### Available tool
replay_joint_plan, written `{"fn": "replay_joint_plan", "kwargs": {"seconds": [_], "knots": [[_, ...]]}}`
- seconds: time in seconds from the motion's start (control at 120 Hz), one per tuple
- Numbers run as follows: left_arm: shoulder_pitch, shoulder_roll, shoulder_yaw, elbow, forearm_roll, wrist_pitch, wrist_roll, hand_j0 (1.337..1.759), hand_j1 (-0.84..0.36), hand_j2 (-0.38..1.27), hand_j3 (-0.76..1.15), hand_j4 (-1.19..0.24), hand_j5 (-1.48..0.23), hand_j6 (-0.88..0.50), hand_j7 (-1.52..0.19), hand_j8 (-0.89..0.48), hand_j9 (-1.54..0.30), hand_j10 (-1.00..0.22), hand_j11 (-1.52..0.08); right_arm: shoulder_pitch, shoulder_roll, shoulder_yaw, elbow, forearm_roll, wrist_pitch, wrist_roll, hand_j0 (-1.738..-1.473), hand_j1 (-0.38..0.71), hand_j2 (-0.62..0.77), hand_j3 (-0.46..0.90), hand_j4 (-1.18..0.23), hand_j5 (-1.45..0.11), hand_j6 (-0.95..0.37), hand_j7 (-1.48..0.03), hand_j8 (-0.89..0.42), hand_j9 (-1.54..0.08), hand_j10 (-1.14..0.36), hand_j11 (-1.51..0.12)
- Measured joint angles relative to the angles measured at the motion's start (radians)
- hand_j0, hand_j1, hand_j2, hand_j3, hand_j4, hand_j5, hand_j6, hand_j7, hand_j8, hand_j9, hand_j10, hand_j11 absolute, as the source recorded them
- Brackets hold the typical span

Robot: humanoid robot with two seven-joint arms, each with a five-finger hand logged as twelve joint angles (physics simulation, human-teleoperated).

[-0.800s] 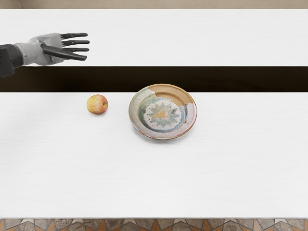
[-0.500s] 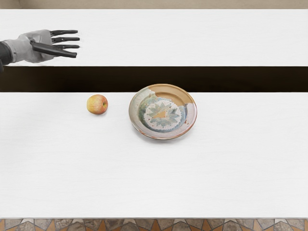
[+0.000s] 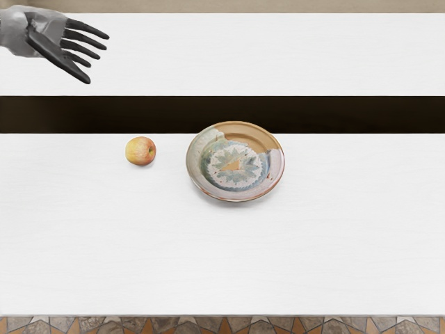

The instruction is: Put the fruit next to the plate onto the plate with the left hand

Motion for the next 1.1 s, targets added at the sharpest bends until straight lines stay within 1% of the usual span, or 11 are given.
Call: {"fn": "replay_joint_plan", "kwargs": {"seconds": [0.05, 0.158, 0.267, 0.35, 0.375, 0.425, 0.558, 0.667, 0.775, 0.95, 1.1], "knots": [[-0.052, 0.009, 0.054, -0.050, 0.008, 0.000, 0.002, 1.658, 0.06, 0.05, 0.00, -0.25, -0.32, -0.24, -0.32, -0.24, -0.32, -0.24, -0.32, 0.000, 0.000, 0.000, 0.000, 0.000, 0.000, 0.000, -1.658, -0.31, -0.01, 0.00, -0.04, -0.05, -0.04, -0.05, -0.04, -0.05, -0.04, -0.05], [-0.149, 0.050, 0.166, -0.227, 0.028, 0.000, 0.004, 1.658, 0.06, 0.05, 0.00, -0.25, -0.32, -0.25, -0.32, -0.25, -0.32, -0.24, -0.32, 0.000, 0.000, 0.000, 0.000, 0.000, 0.000, 0.000, -1.658, -0.31, -0.01, 0.00, -0.04, -0.05, -0.04, -0.05, -0.04, -0.05, -0.04, -0.05], [-0.198, 0.046, 0.257, -0.394, 0.051, 0.008, 0.005, 1.658, 0.06, 0.05, 0.00, -0.25, -0.32, -0.25, -0.32, -0.25, -0.32, -0.25, -0.32, 0.000, 0.000, 0.000, 0.000, 0.000, 0.000, 0.000, -1.658, -0.31, -0.01, 0.00, -0.04, -0.05, -0.04, -0.05, -0.04, -0.05, -0.04, -0.05], [-0.256, 0.017, 0.325, -0.471, 0.069, 0.053, 0.015, 1.658, 0.06, 0.05, 0.00, -0.25, -0.32, -0.25, -0.32, -0.25, -0.32, -0.25, -0.32, 0.000, 0.000, 0.000, 0.000, 0.000, 0.000, 0.000, -1.658, -0.31, -0.01, 0.00, -0.04, -0.05, -0.04, -0.05, -0.04, -0.05, -0.04, -0.05], [-0.291, -0.003, 0.351, -0.491, 0.072, 0.079, 0.019, 1.658, 0.06, 0.05, 0.00, -0.25, -0.32, -0.25, -0.32, -0.25, -0.32, -0.25, -0.32, 0.000, 0.000, 0.000, 0.000, 0.000, 0.000, 0.000, -1.658, -0.31, -0.01, 0.00, -0.04, -0.05, -0.04, -0.05, -0.04, -0.05, -0.04, -0.05], [-0.320, -0.028, 0.400, -0.528, 0.076, 0.143, 0.025, 1.658, 0.06, 0.05, 0.00, -0.25, -0.32, -0.25, -0.32, -0.25, -0.32, -0.25, -0.32, 0.000, 0.000, 0.000, 0.000, 0.000, 0.000, 0.000, -1.658, -0.31, -0.01, 0.00, -0.04, -0.05, -0.04, -0.05, -0.04, -0.05, -0.04, -0.05], [-0.398, -0.100, 0.506, -0.604, 0.081, 0.333, 0.046, 1.658, 0.06, 0.05, 0.00, -0.25, -0.32, -0.25, -0.32, -0.25, -0.32, -0.25, -0.32, 0.000, 0.000, 0.000, 0.000, 0.000, 0.000, 0.000, -1.658, -0.31, -0.01, 0.00, -0.04, -0.05, -0.04, -0.05, -0.04, -0.05, -0.04, -0.05], [-0.432, -0.186, 0.576, -0.651, 0.082, 0.505, 0.070, 1.658, 0.06, 0.05, 0.00, -0.25, -0.32, -0.25, -0.32, -0.25, -0.32, -0.25, -0.32, 0.000, 0.000, 0.000, 0.000, 0.000, 0.000, 0.000, -1.658, -0.31, -0.01, 0.00, -0.04, -0.05, -0.04, -0.05, -0.04, -0.05, -0.04, -0.05], [-0.457, -0.264, 0.641, -0.685, 0.082, 0.644, 0.080, 1.658, 0.06, 0.05, 0.00, -0.25, -0.32, -0.25, -0.32, -0.25, -0.32, -0.25, -0.32, 0.000, 0.000, 0.000, 0.000, 0.000, 0.000, 0.000, -1.658, -0.31, -0.01, 0.00, -0.04, -0.05, -0.04, -0.05, -0.04, -0.05, -0.04, -0.05], [-0.497, -0.399, 0.698, -0.711, 0.082, 0.768, 0.084, 1.658, 0.06, 0.05, 0.00, -0.25, -0.32, -0.25, -0.32, -0.25, -0.32, -0.25, -0.32, 0.000, 0.000, 0.000, 0.000, 0.000, 0.000, 0.000, -1.658, -0.31, -0.01, 0.00, -0.04, -0.05, -0.04, -0.05, -0.04, -0.05, -0.04, -0.05], [-0.477, -0.474, 0.720, -0.726, 0.081, 0.850, 0.085, 1.658, 0.06, 0.05, 0.00, -0.25, -0.32, -0.25, -0.32, -0.25, -0.32, -0.25, -0.32, 0.000, 0.000, 0.000, 0.000, 0.000, 0.000, 0.000, -1.658, -0.31, -0.01, 0.00, -0.04, -0.05, -0.04, -0.05, -0.04, -0.05, -0.04, -0.05]]}}
